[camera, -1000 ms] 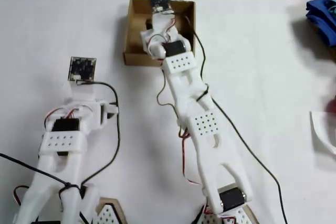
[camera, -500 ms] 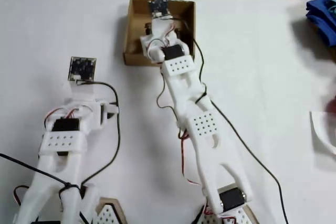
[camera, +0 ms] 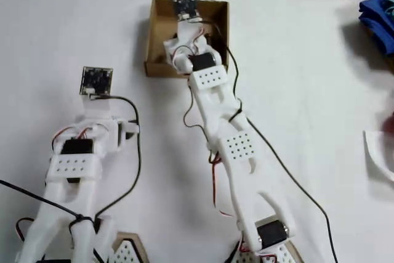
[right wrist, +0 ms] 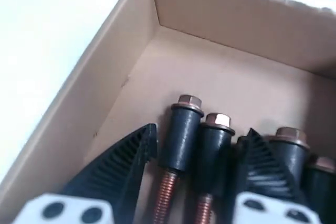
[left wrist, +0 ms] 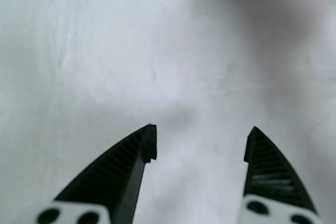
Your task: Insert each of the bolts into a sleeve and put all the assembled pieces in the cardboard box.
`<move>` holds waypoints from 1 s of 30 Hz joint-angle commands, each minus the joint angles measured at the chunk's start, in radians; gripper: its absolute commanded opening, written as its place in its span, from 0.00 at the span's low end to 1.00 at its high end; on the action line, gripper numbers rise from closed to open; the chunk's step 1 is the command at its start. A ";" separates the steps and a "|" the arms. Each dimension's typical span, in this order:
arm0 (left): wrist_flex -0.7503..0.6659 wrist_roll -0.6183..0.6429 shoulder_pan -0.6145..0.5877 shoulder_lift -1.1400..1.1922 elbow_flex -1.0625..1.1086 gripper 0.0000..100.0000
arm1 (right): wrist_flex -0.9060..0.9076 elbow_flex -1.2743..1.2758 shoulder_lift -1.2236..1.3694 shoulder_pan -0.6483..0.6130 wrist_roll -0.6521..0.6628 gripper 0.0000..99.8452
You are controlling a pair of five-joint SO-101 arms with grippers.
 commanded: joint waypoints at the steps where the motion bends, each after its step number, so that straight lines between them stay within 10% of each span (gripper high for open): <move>1: 0.005 0.003 -0.008 0.000 -0.004 0.28 | -0.027 -0.071 -0.033 0.004 -0.003 0.22; 13: 0.034 0.008 -0.011 -0.031 -0.127 0.28 | 0.154 -0.206 -0.156 0.171 0.083 0.12; 30: 0.680 0.005 -0.018 -0.647 -0.309 0.28 | 0.868 -0.204 -0.564 0.165 0.092 0.11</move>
